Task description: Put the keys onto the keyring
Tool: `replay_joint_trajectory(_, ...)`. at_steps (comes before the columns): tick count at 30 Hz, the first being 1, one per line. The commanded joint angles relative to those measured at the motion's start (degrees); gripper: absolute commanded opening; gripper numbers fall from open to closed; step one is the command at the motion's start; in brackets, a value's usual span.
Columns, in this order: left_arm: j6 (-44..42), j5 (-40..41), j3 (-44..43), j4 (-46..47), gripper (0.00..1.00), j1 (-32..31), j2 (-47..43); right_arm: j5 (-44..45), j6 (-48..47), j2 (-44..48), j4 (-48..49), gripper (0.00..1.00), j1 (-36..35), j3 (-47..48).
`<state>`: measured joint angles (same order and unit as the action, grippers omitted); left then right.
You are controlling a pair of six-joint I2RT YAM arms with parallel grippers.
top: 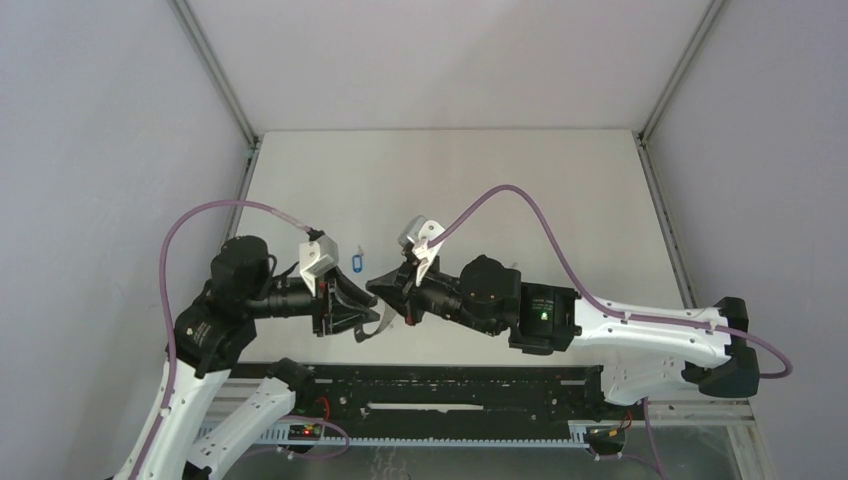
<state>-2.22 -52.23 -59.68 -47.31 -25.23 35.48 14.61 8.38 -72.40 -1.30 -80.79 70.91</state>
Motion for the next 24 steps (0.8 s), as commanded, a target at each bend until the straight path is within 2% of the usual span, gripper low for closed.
replay_joint_trajectory(1, -0.9, -1.4, -1.0, 0.3, 0.37, -0.2, 0.4, 0.7, 0.2, 2.0, 4.0, 0.00, -1.2, 0.1)
replay_joint_trajectory(6, -5.2, 1.7, -2.3, -2.0, 0.28, -0.2, 0.8, 1.0, 1.1, 2.9, 5.1, 0.00, -1.6, -1.4)
replay_joint_trajectory(11, -5.2, 2.1, -2.3, -1.4, 0.29, -0.2, 1.0, 0.0, 1.7, 2.9, 4.8, 0.00, -1.7, -1.5)
replay_joint_trajectory(13, -4.8, 1.9, -2.5, -0.9, 0.36, -0.2, 1.3, -0.9, 1.8, 2.8, 4.7, 0.00, -1.7, -1.5)
replay_joint_trajectory(16, -3.5, 0.0, -2.7, -0.4, 0.56, -0.2, 1.8, -2.3, 1.7, 2.7, 5.1, 0.00, -1.7, -1.9)
replay_joint_trajectory(19, -2.8, -2.4, -2.5, 0.1, 0.62, -0.2, 2.2, -4.0, 1.7, 2.6, 5.4, 0.00, -1.7, -1.9)
replay_joint_trajectory(21, -2.9, -3.3, -2.5, 0.3, 0.60, -0.2, 2.2, -5.1, 1.6, 2.7, 5.6, 0.00, -1.7, -1.9)
replay_joint_trajectory(24, -3.1, -4.9, -2.4, 0.4, 0.51, -0.2, 1.9, -5.9, 1.7, 2.7, 5.7, 0.00, -1.7, -1.9)
